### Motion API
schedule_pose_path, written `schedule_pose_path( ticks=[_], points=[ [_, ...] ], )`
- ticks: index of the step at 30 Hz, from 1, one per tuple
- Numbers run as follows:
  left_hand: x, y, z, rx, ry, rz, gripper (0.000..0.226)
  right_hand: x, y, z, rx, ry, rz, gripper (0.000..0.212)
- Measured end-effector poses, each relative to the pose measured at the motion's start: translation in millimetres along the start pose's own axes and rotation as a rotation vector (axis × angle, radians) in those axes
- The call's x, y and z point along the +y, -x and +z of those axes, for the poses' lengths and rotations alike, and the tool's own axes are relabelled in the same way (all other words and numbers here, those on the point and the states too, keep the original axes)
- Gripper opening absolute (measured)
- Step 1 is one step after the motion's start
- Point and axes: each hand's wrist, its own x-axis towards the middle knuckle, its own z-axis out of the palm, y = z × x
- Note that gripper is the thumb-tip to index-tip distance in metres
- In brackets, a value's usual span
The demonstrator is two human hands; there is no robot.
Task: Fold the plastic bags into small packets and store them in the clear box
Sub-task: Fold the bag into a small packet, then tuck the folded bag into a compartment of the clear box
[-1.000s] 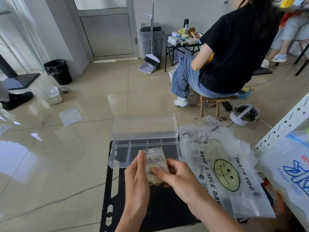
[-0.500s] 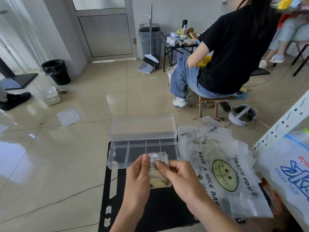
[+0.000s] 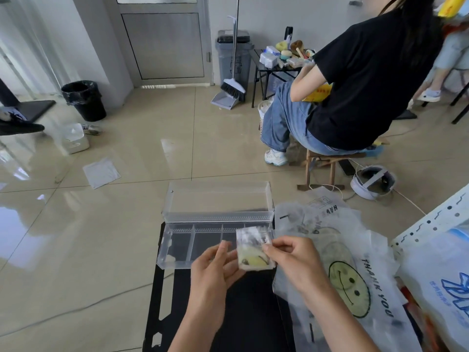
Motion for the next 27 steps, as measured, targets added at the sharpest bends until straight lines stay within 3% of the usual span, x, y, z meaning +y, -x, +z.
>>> schedule_pose_path(
  ticks=[2,6,14,18,23,27],
  points=[
    [0.8,-11.1,-1.1,0.005,-0.035,-0.011,0.026,1.2,-11.0,2.2,0.038,0.047,-0.019,0.01],
    [7.6,-27.9,-13.7,0.076,-0.346,0.166,0.021,-2.9,-21.4,26.0,0.001,0.055,-0.029,0.012],
    [42.7,-59.6,-89.6,0.318,-0.74,0.309,0.022,-23.8,-20.8,125.4,-0.188,0.053,0.037,0.01],
    [44.6,-64.7,-113.0,0.397,-0.842,0.382,0.017,-24.8,-29.2,172.4,-0.137,0.128,0.001,0.009],
    [39.8,-69.1,-115.3,0.355,-1.014,0.477,0.026,-19.6,-47.9,194.2,-0.014,0.276,0.0,0.015],
    [35.1,-69.8,-103.1,0.112,-1.173,0.403,0.039,-25.2,-51.5,201.5,-0.005,0.396,-0.038,0.017]
  ],
)
